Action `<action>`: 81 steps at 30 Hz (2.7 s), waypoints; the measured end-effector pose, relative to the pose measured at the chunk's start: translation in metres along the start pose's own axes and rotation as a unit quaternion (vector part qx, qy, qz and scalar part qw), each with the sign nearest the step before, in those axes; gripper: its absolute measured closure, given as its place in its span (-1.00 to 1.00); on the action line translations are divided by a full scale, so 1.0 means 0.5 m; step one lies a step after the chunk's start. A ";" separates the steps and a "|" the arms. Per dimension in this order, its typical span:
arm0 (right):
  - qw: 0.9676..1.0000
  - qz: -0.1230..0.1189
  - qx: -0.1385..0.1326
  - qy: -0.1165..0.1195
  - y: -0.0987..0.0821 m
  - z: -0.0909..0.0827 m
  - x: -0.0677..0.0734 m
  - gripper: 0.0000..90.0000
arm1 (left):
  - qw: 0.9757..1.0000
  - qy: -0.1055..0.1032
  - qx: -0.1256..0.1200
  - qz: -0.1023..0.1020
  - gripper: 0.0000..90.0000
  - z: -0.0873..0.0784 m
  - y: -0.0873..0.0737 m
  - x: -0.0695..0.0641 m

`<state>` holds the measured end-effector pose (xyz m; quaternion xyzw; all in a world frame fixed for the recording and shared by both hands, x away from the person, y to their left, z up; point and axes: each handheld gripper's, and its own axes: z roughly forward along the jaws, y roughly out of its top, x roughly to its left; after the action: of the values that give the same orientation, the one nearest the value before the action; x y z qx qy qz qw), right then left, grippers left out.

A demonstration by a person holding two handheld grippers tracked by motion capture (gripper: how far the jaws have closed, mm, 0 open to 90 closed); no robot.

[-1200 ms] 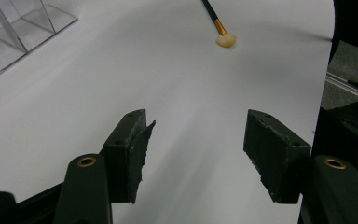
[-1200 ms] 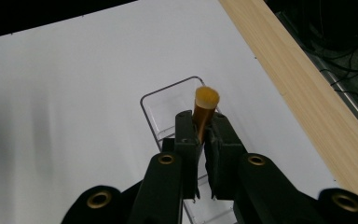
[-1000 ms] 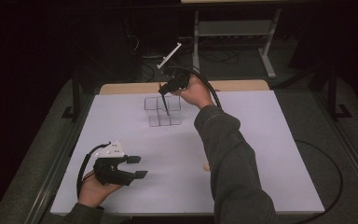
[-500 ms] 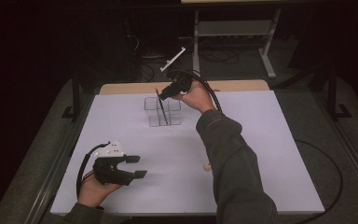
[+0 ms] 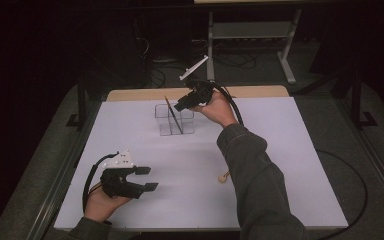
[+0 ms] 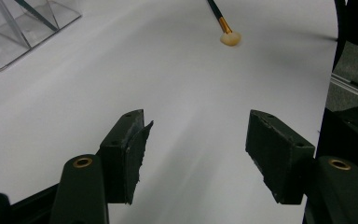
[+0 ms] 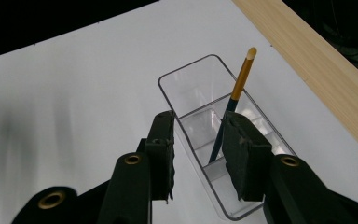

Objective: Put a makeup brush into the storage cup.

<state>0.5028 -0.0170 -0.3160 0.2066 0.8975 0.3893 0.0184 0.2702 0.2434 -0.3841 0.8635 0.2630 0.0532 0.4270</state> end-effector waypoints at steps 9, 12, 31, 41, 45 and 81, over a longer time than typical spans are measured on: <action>1.000 -0.001 -0.002 0.001 -0.020 -0.009 0.005 0.36 | 1.000 0.000 0.002 -0.003 -0.18 0.003 0.000 0.000; 1.000 0.003 -0.003 -0.001 -0.024 -0.014 0.006 0.34 | 1.000 0.002 0.004 -0.002 -0.19 0.003 0.000 0.001; 1.000 0.008 -0.015 0.007 -0.056 -0.036 0.012 0.22 | 1.000 0.004 0.009 -0.003 -0.20 0.006 -0.002 0.003; 1.000 0.011 -0.020 0.006 -0.074 -0.046 0.015 0.18 | 1.000 0.005 0.011 0.001 -0.20 0.007 -0.001 0.004; 1.000 0.012 -0.020 0.005 -0.083 -0.050 0.015 0.18 | 1.000 0.005 0.011 0.000 -0.20 0.008 -0.001 0.004; 0.999 0.040 -0.036 0.006 -0.152 -0.099 0.028 -0.08 | 1.000 0.004 0.008 -0.002 -0.24 0.015 -0.004 0.010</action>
<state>0.4536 -0.0921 -0.3335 0.2393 0.8740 0.4230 0.0049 0.2760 0.2418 -0.3909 0.8661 0.2672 0.0533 0.4191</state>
